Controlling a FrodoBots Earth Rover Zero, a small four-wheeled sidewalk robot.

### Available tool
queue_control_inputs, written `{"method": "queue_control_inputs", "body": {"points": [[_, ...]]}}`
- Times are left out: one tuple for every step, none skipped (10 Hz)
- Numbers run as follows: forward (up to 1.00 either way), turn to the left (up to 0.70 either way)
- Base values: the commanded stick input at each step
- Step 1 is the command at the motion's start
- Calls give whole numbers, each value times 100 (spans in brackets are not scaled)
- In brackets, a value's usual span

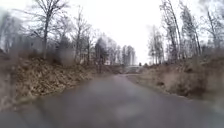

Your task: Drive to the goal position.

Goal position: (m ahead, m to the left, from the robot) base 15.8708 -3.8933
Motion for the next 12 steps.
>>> {"method": "queue_control_inputs", "body": {"points": [[100,0],[100,0],[100,0],[100,0],[100,0],[100,0],[100,0],[100,3],[100,16],[100,28],[100,40],[100,36]]}}
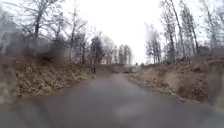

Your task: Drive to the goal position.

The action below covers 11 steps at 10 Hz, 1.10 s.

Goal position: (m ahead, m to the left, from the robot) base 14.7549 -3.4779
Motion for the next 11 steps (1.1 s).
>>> {"method": "queue_control_inputs", "body": {"points": [[100,16],[100,0],[100,0],[100,0],[100,0],[100,0],[100,0],[100,0],[100,0],[100,0],[100,0]]}}
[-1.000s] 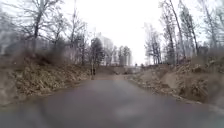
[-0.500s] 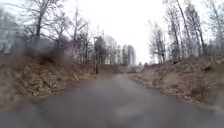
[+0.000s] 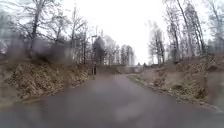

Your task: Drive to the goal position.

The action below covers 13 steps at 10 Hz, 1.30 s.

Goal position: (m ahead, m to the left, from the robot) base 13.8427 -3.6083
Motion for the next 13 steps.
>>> {"method": "queue_control_inputs", "body": {"points": [[100,0],[100,0],[100,0],[100,0],[100,0],[100,8],[100,16],[100,26],[100,40],[100,40],[100,40],[100,40],[100,40]]}}
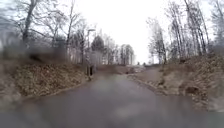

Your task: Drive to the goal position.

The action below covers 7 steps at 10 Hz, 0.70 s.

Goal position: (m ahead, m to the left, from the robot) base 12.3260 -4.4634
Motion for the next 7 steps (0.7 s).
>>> {"method": "queue_control_inputs", "body": {"points": [[100,11],[100,0],[100,0],[100,0],[100,0],[100,0],[100,0]]}}
